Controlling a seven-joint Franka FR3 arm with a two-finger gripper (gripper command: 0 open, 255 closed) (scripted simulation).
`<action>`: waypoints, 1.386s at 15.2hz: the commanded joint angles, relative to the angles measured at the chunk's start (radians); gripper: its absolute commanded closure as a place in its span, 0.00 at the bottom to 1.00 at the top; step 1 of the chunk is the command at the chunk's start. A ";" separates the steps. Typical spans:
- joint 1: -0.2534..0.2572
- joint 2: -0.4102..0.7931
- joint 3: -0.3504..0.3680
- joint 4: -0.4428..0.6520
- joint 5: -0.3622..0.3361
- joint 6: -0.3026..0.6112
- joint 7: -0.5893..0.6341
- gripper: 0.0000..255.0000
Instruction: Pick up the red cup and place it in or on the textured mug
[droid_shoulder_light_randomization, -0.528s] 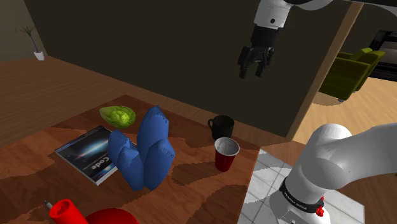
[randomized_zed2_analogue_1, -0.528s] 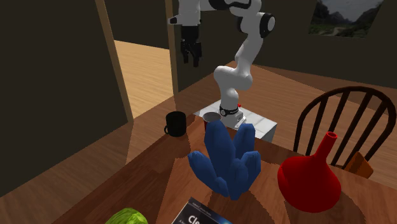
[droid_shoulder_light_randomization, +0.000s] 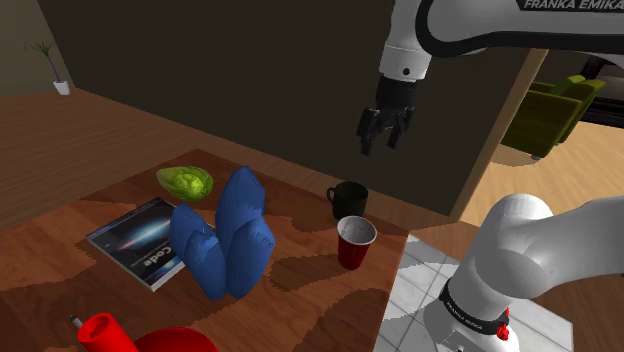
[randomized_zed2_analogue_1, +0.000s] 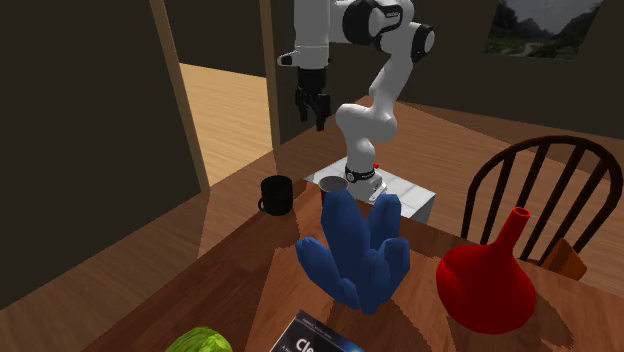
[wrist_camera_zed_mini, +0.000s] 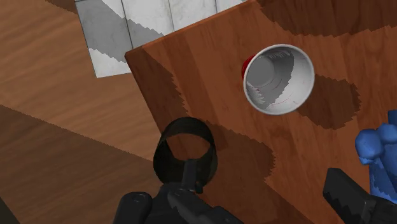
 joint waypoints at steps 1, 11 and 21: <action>0.012 0.004 0.037 -0.055 0.015 0.052 0.030 0.00; 0.089 0.090 0.232 -0.257 0.101 0.300 0.180 0.00; 0.116 0.218 0.330 -0.360 0.140 0.513 0.245 0.00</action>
